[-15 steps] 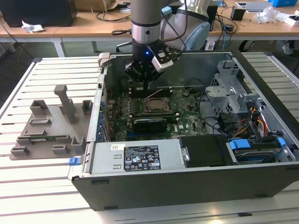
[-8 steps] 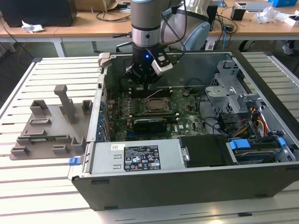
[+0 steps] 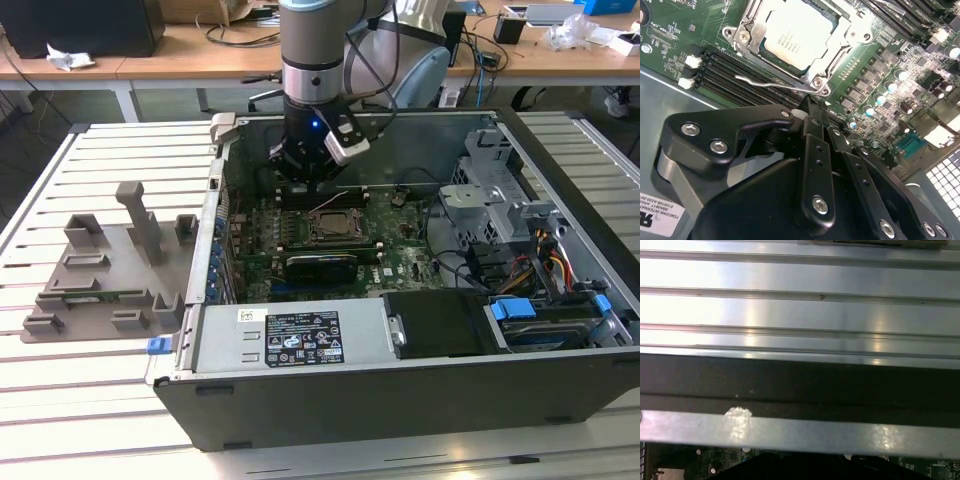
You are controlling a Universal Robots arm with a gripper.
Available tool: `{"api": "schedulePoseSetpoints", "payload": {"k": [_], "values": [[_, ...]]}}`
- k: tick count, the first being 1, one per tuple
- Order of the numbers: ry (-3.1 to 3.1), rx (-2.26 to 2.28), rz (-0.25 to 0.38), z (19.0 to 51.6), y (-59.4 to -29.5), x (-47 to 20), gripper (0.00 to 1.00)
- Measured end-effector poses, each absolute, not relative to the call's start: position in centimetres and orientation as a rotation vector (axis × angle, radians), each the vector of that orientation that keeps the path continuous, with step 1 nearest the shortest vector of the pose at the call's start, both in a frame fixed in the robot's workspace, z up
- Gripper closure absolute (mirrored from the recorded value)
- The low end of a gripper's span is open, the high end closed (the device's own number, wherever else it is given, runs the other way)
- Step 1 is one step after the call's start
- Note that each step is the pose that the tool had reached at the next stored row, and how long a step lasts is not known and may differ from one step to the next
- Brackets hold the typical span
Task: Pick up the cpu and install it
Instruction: 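Install the first cpu locking lever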
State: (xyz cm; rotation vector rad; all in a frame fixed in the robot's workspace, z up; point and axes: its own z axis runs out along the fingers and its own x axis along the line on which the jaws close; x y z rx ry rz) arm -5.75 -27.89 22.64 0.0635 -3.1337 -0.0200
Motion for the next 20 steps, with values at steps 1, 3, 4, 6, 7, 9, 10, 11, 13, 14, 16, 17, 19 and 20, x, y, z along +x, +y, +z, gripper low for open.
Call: {"api": "schedulePoseSetpoints", "payload": {"k": [1, 3, 4, 6, 7, 9, 10, 11, 13, 14, 16, 17, 19, 20], "values": [[-3.134, 0.064, -0.02, 22.6, -27.9, -5.8, 0.89], [-3.134, 0.064, -0.02, 22.3, -27.8, -5.7, 0.89], [-3.134, 0.064, -0.02, 22.3, -27.8, -5.7, 0.89], [-3.134, 0.064, -0.02, 22.1, -27.7, -5.7, 0.89], [-3.134, 0.063, -0.02, 22.0, -27.7, -5.7, 0.89], [-3.134, 0.064, -0.02, 21.9, -27.7, -5.6, 0.89], [-3.134, 0.064, -0.02, 21.9, -27.7, -5.5, 0.89], [-3.134, 0.064, -0.02, 21.9, -27.7, -5.4, 0.89], [-3.134, 0.064, -0.02, 21.9, -27.6, -5.3, 0.89], [-3.134, 0.064, -0.02, 21.9, -27.6, -5.3, 0.89], [-3.134, 0.064, -0.02, 21.9, -27.5, -5.2, 0.89], [-3.134, 0.064, -0.02, 21.9, -27.5, -5.1, 0.89], [-3.134, 0.064, -0.02, 21.9, -27.5, -5.0, 0.89], [-3.134, 0.064, -0.02, 21.9, -27.5, -4.7, 0.89]]}}
